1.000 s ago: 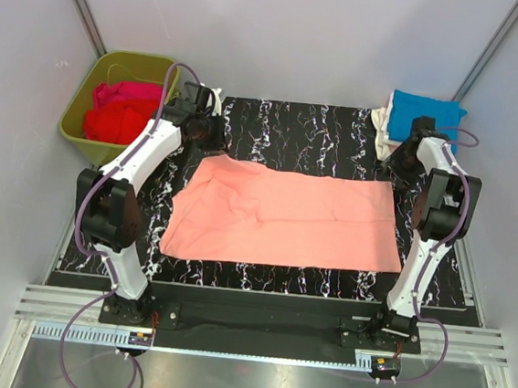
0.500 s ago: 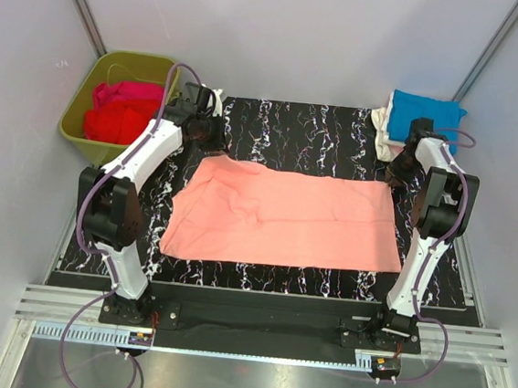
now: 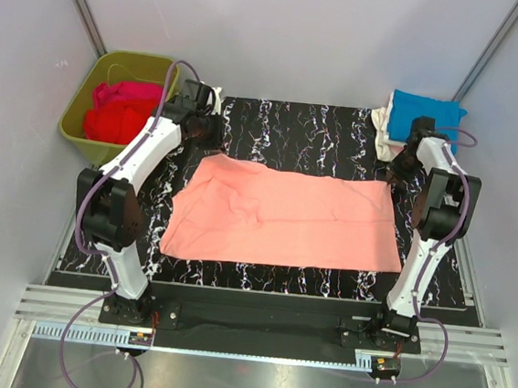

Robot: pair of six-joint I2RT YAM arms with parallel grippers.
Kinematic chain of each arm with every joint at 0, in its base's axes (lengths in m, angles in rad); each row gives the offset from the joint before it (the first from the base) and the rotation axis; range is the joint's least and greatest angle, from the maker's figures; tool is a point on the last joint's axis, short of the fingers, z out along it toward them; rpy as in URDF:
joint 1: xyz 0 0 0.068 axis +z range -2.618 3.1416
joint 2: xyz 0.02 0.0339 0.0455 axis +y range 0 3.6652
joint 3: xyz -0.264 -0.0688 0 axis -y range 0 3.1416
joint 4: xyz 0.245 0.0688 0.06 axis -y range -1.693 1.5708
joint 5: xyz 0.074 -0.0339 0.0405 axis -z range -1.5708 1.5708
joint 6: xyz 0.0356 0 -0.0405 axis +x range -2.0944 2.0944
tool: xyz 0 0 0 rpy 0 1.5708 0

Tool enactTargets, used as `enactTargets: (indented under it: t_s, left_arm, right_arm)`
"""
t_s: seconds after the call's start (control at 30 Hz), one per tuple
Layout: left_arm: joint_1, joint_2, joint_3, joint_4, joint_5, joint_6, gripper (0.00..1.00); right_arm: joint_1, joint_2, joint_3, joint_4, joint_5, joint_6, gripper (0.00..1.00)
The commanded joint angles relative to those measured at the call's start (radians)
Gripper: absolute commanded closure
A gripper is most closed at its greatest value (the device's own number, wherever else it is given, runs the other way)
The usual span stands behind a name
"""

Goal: Fold and stack the t-shirts
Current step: Fold the tshirt

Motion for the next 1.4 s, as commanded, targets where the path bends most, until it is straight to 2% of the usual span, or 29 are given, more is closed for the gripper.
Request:
enactTargets:
  t_s: [0.0, 0.17, 0.3, 0.63, 1.03, 1.37]
  left_arm:
    - [0.001, -0.095, 0.025, -0.030, -0.046, 0.028, 1.00]
    - [0.001, -0.218, -0.111, -0.010, -0.055, 0.021, 1.00]
    - [0.000, -0.308, -0.218, -0.002, -0.069, 0.016, 1.00]
    - [0.000, -0.485, -0.421, -0.016, -0.118, 0.019, 1.00]
    - [0.000, -0.626, -0.548, -0.071, -0.155, 0.005, 1.00]
    - [-0.002, -0.770, -0.662, -0.148, -0.154, -0.064, 1.00]
  right_arm:
    - [0.004, -0.160, -0.030, -0.003, -0.010, -0.006, 1.00]
    - [0.004, -0.321, -0.162, 0.012, -0.016, 0.006, 1.00]
    - [0.004, -0.450, -0.334, 0.058, -0.007, 0.012, 1.00]
    - [-0.023, -0.556, -0.484, 0.064, 0.050, 0.020, 1.00]
    - [-0.063, -0.656, -0.595, 0.073, 0.069, 0.053, 1.00]
    - [-0.068, -0.696, -0.681, 0.072, 0.069, 0.078, 1.00]
